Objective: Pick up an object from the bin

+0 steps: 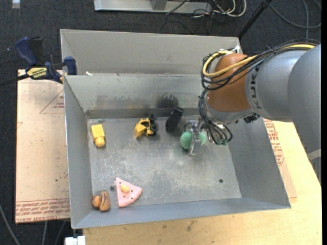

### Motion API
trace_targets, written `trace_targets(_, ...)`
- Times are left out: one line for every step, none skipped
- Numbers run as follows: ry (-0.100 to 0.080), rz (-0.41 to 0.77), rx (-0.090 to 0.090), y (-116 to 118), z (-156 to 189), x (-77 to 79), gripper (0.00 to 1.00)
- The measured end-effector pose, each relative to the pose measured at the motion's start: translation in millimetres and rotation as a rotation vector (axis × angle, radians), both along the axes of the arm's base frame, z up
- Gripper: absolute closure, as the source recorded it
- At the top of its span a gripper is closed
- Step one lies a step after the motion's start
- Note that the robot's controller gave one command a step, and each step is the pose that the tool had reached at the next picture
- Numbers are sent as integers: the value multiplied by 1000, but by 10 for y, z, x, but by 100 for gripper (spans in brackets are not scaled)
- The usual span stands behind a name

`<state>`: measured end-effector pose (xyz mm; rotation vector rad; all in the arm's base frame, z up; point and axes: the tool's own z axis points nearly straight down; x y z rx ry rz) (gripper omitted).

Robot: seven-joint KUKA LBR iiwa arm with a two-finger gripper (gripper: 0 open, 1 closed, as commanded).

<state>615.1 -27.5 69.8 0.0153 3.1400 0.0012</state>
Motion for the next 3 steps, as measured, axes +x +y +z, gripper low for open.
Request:
trace_targets(0, 25, 0, -12, 0, -246, 100)
trace_targets(1, 43, -1, 47, 1, -361, 100)
trace_targets(-1, 64, 0, 161, 3, -400, 100)
